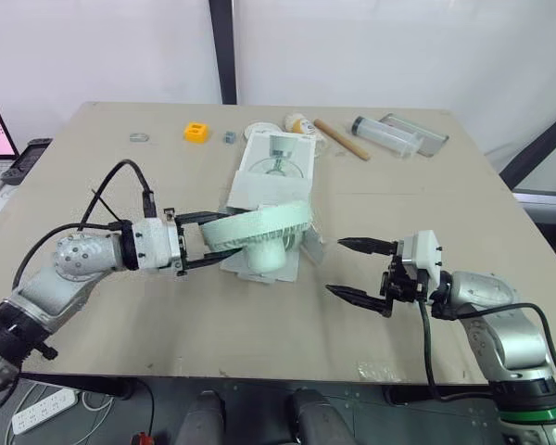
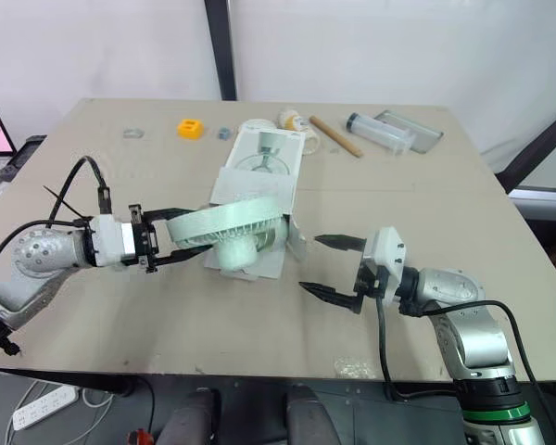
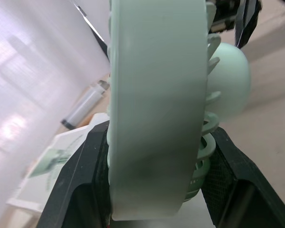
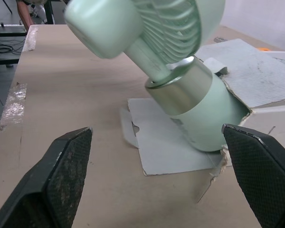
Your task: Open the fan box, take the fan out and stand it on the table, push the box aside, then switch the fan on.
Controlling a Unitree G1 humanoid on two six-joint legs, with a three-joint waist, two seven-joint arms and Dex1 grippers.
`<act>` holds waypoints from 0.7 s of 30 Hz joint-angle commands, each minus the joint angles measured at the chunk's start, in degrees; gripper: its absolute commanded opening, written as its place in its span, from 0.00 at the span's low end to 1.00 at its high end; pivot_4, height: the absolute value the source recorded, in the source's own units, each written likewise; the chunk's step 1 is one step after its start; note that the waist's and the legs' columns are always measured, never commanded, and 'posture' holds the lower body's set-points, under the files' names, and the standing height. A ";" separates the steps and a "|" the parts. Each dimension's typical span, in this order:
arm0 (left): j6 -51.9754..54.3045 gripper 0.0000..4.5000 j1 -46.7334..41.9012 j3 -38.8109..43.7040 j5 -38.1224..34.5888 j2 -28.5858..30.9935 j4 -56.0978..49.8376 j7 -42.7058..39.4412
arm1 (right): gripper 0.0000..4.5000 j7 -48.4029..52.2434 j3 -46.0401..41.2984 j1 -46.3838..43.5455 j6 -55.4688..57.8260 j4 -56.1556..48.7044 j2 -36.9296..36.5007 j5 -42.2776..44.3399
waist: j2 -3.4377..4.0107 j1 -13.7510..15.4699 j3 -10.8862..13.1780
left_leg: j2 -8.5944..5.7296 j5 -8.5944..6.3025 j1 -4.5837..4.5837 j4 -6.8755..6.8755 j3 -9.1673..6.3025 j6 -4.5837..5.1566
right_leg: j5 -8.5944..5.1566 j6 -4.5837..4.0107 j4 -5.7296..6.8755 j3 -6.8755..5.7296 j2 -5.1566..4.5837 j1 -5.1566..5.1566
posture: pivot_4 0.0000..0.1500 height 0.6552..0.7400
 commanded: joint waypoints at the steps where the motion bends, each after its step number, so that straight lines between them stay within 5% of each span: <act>1: 24.67 0.42 -1.60 4.93 -13.54 4.91 -7.24 -9.39 | 1.00 -0.34 -0.26 -0.42 -0.64 -1.13 0.55 0.93 | 0.00 0.00 0.00 | 0.00 0.00 0.00 0.00 0.00 0.00 | 0.00 0.00 0.00 0.00 0.00 0.00 | 1.00 1.00; 11: 60.62 0.42 -10.15 18.18 -20.91 8.22 -8.71 -12.60 | 1.00 -2.16 -0.25 -0.35 -0.21 -1.94 1.90 1.03 | 0.02 -0.02 0.02 | 0.06 -0.03 -0.02 -0.02 0.00 0.04 | -0.10 -0.06 -0.01 0.00 0.10 -0.05 | 1.00 1.00; 21: 82.19 0.42 -10.08 36.13 -29.25 15.37 -5.06 -2.16 | 1.00 -3.88 1.97 -1.67 0.39 -1.68 3.77 0.16 | -0.01 -0.24 0.17 | 0.16 -0.03 -0.40 -0.07 -0.01 0.05 | -0.11 -0.12 0.00 0.00 0.19 -0.55 | 1.00 1.00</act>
